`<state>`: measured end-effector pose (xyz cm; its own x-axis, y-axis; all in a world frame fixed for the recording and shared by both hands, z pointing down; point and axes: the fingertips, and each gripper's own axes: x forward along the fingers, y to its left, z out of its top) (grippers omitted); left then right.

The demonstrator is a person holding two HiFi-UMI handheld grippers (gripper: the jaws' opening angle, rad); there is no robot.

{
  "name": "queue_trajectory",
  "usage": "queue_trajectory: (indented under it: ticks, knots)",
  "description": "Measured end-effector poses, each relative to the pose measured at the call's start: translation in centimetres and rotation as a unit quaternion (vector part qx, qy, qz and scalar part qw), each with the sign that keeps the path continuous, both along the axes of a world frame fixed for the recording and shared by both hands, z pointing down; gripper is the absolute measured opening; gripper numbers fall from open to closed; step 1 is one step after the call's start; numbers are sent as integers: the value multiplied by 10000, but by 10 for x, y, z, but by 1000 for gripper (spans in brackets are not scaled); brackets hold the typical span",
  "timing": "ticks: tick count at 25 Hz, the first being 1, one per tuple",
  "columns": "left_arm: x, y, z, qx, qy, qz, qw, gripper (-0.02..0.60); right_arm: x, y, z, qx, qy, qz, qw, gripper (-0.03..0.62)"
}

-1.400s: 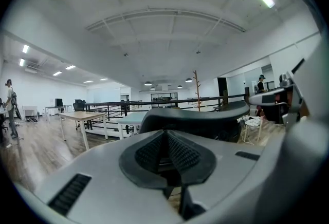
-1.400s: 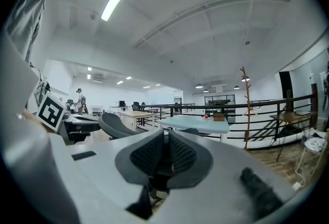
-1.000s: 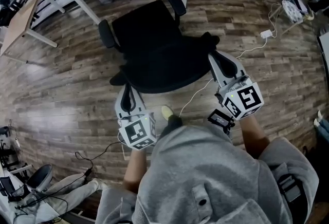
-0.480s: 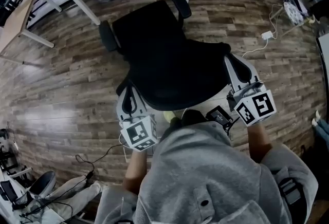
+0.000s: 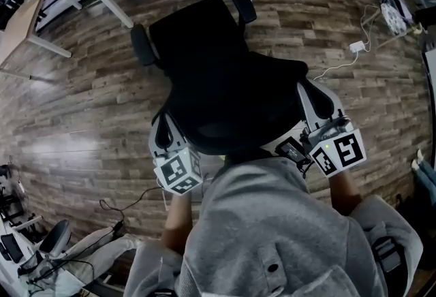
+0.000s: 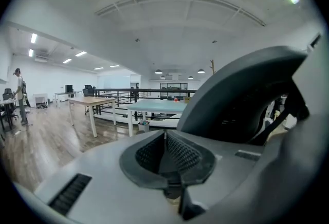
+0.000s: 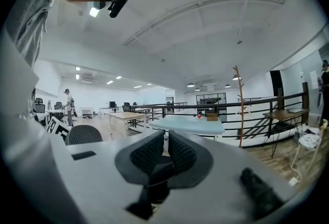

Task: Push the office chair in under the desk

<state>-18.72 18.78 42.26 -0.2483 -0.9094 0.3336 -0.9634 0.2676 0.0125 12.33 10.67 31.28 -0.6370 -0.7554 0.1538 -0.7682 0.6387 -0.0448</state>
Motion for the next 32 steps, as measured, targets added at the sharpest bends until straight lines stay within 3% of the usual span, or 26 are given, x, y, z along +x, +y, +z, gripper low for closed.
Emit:
queue_trajectory:
  ticks: [3,7,12,15,17,20,24,27,32]
  knots:
    - [-11,-11,-2,15,2,-97,10000,18,-5,-3,-2,-48,8,-5,10000,31]
    - [-29,-16,2,98,-545,-154,9983,17,-22,2,1,-138,-24,-172,9998,31]
    - [-64,-26,18,-21,-538,-253,9982,17,-56,11,7,14,59,-528,9986,31]
    - [-76,-37,22,-173,-633,-113,9978,17,-29,-14,1,40,-375,360,9986,31]
    - [-83,-43,26,-204,-544,-58,9983,18,10,-39,5,-10,-803,1122,9904,31]
    - [-94,-53,27,-114,-570,-39,9983,18,34,-80,65,-201,-326,1535,9874,31]
    - [-106,-61,26,-2,-426,-57,9991,17,4,-116,153,-799,419,1293,9875,31]
    - [-119,-68,27,-40,-174,-94,9998,18,-9,-119,164,-960,384,1383,9850,31]
    - [-130,-77,24,-40,-423,-20,9991,17,-27,-106,167,-1095,708,1322,9826,31]
